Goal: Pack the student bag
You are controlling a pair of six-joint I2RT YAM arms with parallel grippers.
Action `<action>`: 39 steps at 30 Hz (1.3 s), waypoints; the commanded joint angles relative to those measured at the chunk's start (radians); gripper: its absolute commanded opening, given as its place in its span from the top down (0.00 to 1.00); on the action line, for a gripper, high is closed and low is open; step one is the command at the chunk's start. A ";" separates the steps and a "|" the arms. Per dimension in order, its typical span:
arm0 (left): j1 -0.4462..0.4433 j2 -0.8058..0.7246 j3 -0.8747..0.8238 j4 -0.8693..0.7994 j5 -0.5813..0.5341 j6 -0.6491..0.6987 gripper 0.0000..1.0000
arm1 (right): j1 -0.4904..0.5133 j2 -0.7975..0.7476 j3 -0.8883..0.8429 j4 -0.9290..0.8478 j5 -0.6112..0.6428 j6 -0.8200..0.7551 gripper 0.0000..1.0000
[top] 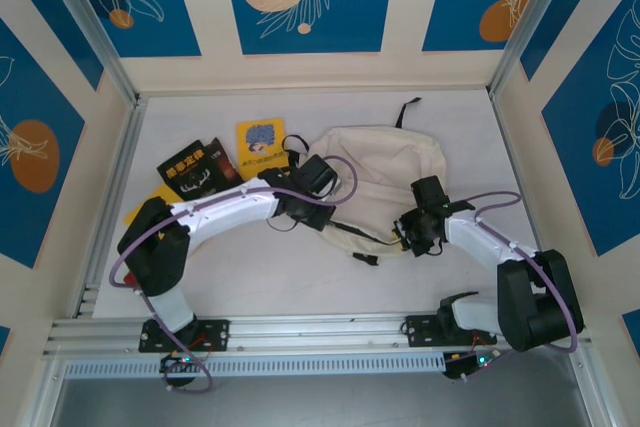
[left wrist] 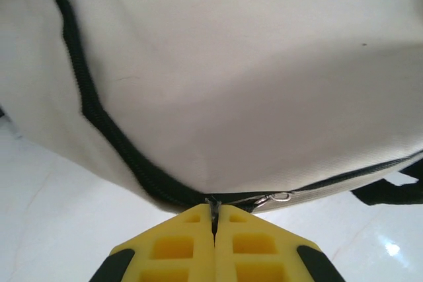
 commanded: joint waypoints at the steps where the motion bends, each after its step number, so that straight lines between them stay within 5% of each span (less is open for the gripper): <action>1: 0.038 -0.043 -0.020 -0.045 -0.059 0.027 1.00 | 0.002 0.022 0.008 -0.066 0.078 -0.020 0.86; 13: 0.119 -0.024 -0.009 -0.018 -0.050 0.099 1.00 | -0.001 0.045 0.005 -0.082 0.097 -0.066 0.83; 20: 0.117 -0.023 -0.007 0.003 0.032 0.123 1.00 | 0.009 -0.017 0.113 -0.164 0.059 -0.293 0.45; 23: 0.118 -0.025 -0.009 0.005 0.039 0.124 1.00 | 0.027 -0.080 0.165 -0.204 0.045 -0.395 0.38; 30: 0.117 -0.027 -0.020 0.020 0.051 0.109 1.00 | -0.006 -0.172 0.232 -0.147 -0.245 -0.663 0.38; 39: 0.116 -0.044 -0.038 0.046 0.051 0.076 1.00 | 0.081 -0.035 0.318 -0.135 -0.289 -0.746 0.39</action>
